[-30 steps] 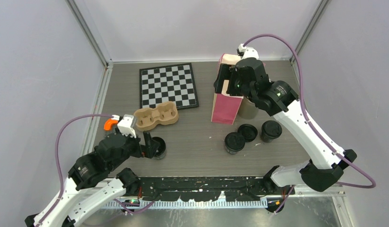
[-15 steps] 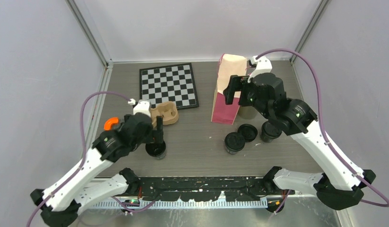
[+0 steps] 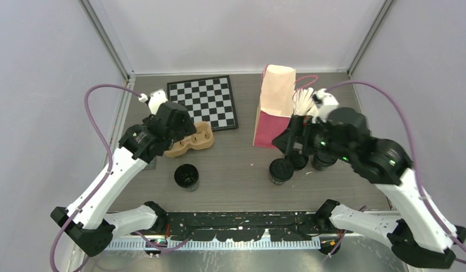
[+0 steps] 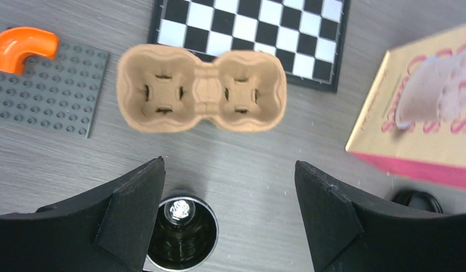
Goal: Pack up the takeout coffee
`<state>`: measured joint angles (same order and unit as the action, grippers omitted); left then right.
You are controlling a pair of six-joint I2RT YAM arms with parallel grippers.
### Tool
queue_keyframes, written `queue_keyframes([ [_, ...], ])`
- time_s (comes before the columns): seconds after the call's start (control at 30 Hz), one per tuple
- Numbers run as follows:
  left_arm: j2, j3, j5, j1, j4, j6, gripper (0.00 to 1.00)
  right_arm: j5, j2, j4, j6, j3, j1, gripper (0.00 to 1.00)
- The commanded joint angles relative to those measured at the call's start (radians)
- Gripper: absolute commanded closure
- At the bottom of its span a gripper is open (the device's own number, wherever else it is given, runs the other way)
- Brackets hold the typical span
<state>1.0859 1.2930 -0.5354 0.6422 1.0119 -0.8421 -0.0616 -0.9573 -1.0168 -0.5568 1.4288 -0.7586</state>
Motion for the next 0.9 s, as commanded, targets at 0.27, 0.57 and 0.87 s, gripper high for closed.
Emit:
queue_keyframes([
  [0.27,-0.033,-0.109,0.027,-0.127,-0.065,-0.588,0.08,-0.177,0.211,-0.282,-0.148,0.052,-0.003,0.00],
  [0.57,0.135,-0.127,0.135,-0.115,-0.069,-0.900,0.07,-0.167,0.271,-0.300,-0.034,0.036,-0.005,0.00],
  [0.87,0.272,-0.142,0.021,-0.100,-0.079,-1.227,0.36,-0.078,0.239,-0.315,0.012,0.089,-0.004,0.01],
])
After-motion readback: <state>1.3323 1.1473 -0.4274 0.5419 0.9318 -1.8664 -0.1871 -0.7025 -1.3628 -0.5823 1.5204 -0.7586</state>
